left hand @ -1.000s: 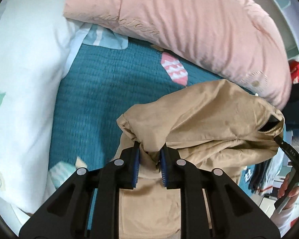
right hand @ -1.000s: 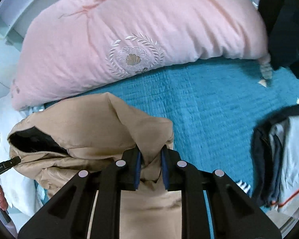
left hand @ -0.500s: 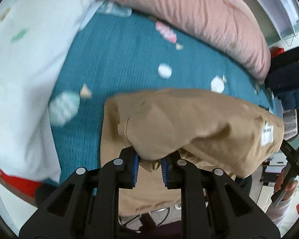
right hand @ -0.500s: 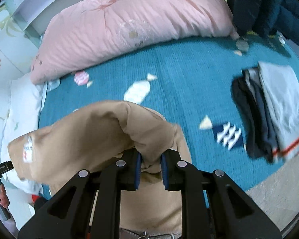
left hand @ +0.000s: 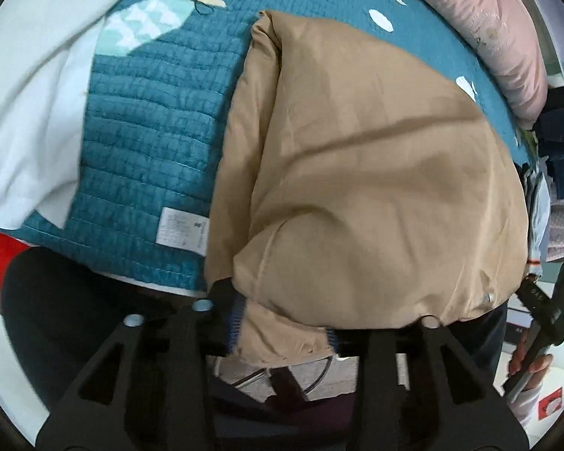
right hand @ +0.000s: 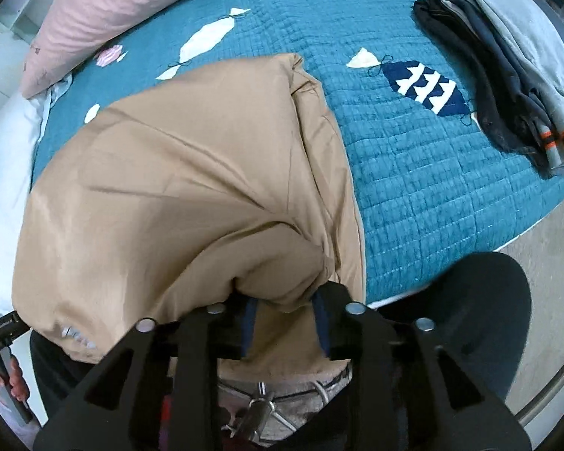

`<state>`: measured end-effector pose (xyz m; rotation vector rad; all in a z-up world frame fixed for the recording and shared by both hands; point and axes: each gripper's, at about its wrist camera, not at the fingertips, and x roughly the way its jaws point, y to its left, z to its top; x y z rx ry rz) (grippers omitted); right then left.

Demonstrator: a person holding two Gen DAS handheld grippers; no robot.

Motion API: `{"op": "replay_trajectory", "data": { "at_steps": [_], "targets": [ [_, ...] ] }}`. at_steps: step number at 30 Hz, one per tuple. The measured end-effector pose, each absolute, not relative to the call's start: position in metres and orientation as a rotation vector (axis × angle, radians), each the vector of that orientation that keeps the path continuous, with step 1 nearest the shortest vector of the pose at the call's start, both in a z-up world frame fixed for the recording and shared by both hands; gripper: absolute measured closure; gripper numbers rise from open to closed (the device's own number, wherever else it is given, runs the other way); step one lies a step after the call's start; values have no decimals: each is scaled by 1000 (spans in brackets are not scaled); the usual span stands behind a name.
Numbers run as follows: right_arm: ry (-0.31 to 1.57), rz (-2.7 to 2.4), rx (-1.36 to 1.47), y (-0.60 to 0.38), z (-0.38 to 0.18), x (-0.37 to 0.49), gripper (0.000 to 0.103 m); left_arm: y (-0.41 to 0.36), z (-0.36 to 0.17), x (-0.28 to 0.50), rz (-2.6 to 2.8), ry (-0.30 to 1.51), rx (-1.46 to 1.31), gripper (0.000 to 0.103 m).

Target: Fold large clothes

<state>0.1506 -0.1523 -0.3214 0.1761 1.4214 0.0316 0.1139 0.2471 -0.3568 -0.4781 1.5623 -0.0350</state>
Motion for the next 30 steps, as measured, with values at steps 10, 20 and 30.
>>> {"op": "replay_trajectory", "data": {
  "at_steps": [10,20,30],
  "targets": [
    [1392,22,209,-177,-259,132,43,267,-300,92,42,1494,-414,38],
    [1238,25,193,-172,-198,141,43,266,-224,102,55,1309,-381,19],
    [1503,122,229,-132,-303,159,85,202,-305,129,-42,1496,-415,55]
  ]
}}
